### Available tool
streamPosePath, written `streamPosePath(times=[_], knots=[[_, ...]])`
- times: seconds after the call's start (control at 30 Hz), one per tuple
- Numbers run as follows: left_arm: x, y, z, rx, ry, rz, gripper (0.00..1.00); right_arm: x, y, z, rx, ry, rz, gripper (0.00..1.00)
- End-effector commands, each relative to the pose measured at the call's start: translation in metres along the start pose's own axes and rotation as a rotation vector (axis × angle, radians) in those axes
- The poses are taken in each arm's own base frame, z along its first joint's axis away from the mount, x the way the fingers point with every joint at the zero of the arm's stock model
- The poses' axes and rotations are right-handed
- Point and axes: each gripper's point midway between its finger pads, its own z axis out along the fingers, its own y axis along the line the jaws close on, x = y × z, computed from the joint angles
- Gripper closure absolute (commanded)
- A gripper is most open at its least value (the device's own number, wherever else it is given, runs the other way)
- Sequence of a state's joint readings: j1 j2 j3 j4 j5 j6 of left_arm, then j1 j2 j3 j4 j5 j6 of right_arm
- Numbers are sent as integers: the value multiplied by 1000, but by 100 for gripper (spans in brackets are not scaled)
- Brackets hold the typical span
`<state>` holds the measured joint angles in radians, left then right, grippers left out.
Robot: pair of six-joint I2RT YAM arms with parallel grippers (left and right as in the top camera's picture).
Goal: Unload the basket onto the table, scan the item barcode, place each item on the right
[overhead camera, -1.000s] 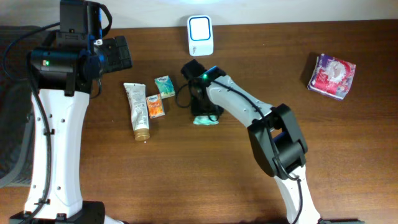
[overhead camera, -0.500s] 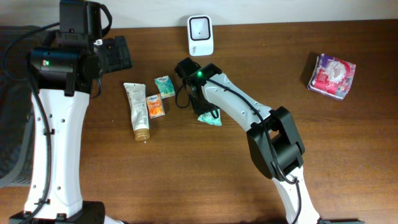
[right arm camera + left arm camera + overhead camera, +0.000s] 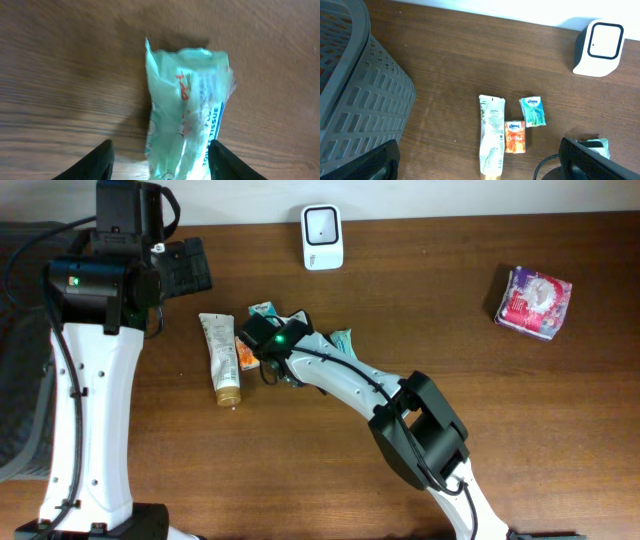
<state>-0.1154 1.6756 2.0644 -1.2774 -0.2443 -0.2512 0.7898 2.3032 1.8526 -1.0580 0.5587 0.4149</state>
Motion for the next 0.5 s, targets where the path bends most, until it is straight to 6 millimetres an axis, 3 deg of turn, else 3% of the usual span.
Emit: streamPosePath(times=[0.0, 0.1, 0.23, 0.27, 0.33, 0.37, 0.47], knots=[[-1, 4, -2, -10, -7, -13, 1, 13, -12, 21, 106, 4, -23, 45], [-1, 4, -2, -10, -7, -13, 1, 10, -19, 24, 157, -23, -20, 46], [-1, 4, -2, -10, -8, -13, 1, 17, -15, 44, 166, 8, -29, 57], [-1, 4, -2, -10, -8, -13, 1, 19, -13, 45, 162, 15, -33, 61], [-1, 4, -2, -10, -8, -13, 1, 19, -10, 43, 130, 27, -27, 89], [-1, 4, -2, -10, -8, -13, 1, 17, -12, 40, 113, 40, -20, 96], [-1, 4, -2, -10, -8, -13, 1, -7, -30, 21, -110, 145, 53, 96]])
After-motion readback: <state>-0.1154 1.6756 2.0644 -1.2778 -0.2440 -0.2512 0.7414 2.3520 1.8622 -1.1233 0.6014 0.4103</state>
